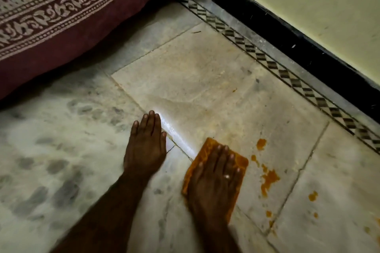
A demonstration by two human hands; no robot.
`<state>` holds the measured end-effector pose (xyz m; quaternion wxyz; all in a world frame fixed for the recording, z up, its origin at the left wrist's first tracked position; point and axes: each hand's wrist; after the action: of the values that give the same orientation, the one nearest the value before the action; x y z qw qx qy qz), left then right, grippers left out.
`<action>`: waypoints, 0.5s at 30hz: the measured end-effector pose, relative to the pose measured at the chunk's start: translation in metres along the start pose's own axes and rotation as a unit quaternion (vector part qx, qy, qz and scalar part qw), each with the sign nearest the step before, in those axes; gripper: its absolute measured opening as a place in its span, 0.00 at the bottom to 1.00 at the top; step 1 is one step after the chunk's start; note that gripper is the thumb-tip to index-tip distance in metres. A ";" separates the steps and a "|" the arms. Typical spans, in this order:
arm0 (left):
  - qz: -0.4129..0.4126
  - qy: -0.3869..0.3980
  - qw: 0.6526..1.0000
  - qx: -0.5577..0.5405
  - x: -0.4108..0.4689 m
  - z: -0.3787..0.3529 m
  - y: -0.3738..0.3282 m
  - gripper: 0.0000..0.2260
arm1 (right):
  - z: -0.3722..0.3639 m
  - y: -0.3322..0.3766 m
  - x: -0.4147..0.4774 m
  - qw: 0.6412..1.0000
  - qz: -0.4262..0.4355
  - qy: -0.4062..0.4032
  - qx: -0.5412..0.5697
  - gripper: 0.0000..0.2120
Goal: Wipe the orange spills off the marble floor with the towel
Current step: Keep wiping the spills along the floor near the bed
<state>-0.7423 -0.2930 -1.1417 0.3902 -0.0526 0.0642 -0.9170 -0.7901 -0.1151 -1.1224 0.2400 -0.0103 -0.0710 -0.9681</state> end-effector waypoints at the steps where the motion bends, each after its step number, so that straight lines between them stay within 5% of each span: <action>1: 0.000 0.001 1.000 0.000 0.000 0.000 0.000 0.27 | 0.000 0.007 -0.010 1.000 0.007 0.000 0.001 0.31; 7: 0.002 0.027 1.000 -0.002 0.000 0.004 0.001 0.27 | -0.004 0.020 0.061 0.988 0.151 0.023 0.005 0.32; 11: 0.007 0.030 1.000 -0.002 0.001 0.004 0.000 0.28 | -0.001 -0.019 0.092 0.997 0.076 0.031 -0.011 0.31; 15: 0.015 0.026 1.000 -0.004 0.000 0.003 0.000 0.28 | 0.012 -0.049 0.014 0.999 -0.033 0.024 -0.024 0.31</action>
<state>-0.7421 -0.2930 -1.1390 0.4017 -0.0292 0.0784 -0.9119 -0.8260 -0.0769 -1.1158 0.2090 0.0096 -0.0418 -0.9770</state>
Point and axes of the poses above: each hand's wrist, its own x-axis towards the middle knuckle, its own z-axis out of the back of the hand, y = z × x, and after that the axes turned 4 degrees about z, right-handed
